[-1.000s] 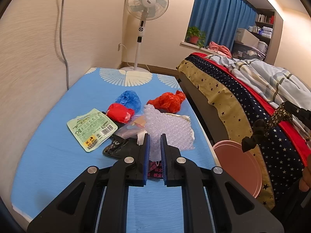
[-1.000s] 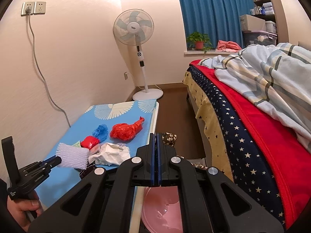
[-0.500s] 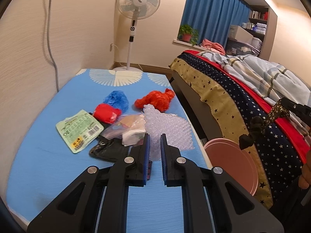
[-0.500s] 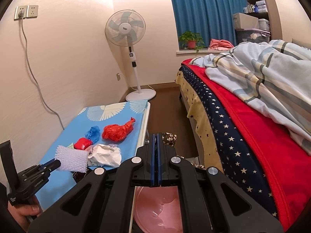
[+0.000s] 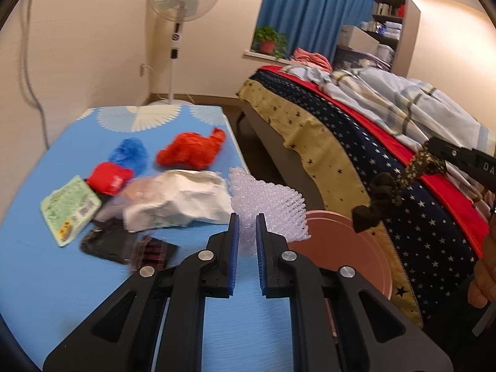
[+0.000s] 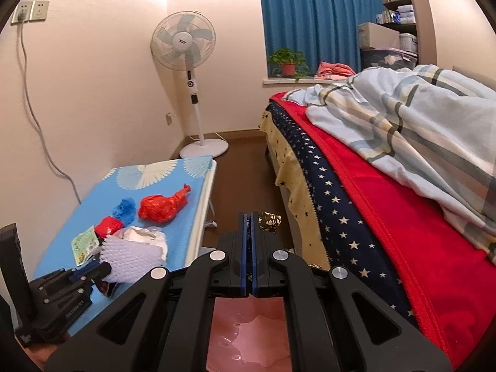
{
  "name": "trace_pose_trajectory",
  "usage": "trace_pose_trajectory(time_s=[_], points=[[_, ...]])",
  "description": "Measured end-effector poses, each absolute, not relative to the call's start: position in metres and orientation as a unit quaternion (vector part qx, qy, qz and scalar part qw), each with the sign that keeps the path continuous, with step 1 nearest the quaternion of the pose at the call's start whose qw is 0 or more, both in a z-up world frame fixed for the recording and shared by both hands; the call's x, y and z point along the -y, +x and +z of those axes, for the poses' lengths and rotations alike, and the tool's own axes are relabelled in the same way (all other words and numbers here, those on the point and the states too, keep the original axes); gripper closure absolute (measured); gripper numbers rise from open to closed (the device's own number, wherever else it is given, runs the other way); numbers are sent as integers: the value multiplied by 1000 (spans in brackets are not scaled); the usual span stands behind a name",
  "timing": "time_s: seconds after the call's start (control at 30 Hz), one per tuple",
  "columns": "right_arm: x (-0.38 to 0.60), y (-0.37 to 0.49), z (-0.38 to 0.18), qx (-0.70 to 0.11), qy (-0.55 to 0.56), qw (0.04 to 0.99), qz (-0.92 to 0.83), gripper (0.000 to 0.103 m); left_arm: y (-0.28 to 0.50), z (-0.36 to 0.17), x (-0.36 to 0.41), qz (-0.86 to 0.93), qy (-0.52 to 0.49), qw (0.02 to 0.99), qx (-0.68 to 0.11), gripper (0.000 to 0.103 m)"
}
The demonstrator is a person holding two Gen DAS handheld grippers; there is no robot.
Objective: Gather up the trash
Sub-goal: 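Open the right tool over the pink bin while the left tool releases the pink mesh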
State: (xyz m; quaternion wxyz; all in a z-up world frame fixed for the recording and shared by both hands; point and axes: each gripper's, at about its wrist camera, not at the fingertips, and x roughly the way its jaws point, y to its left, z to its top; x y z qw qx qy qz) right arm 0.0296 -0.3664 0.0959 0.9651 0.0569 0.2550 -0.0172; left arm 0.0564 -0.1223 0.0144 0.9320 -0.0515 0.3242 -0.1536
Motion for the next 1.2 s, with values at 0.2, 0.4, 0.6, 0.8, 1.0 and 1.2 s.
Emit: trace_pose_trajectory(time_s=[0.2,0.4,0.6,0.8,1.0,1.2], points=[[375,34,90,-268,65,961,-31,100,61,-1,153,-186,-43,920,-343,92],[380,36,85,-277,74,957,-38,96,61,-10,177,-230,-37,905,-357,91],[387,37,82,-283,86,953,-57,81,59,-15,183,-245,-39,898,-363,75],[386,36,82,-280,90,954,-57,77,61,-15,172,-233,-51,900,-366,75],[380,35,85,-271,88,958,-46,77,61,-12,163,-223,-57,903,-364,75],[368,33,87,-262,79,961,-27,77,59,-1,148,-209,-66,912,-347,75]])
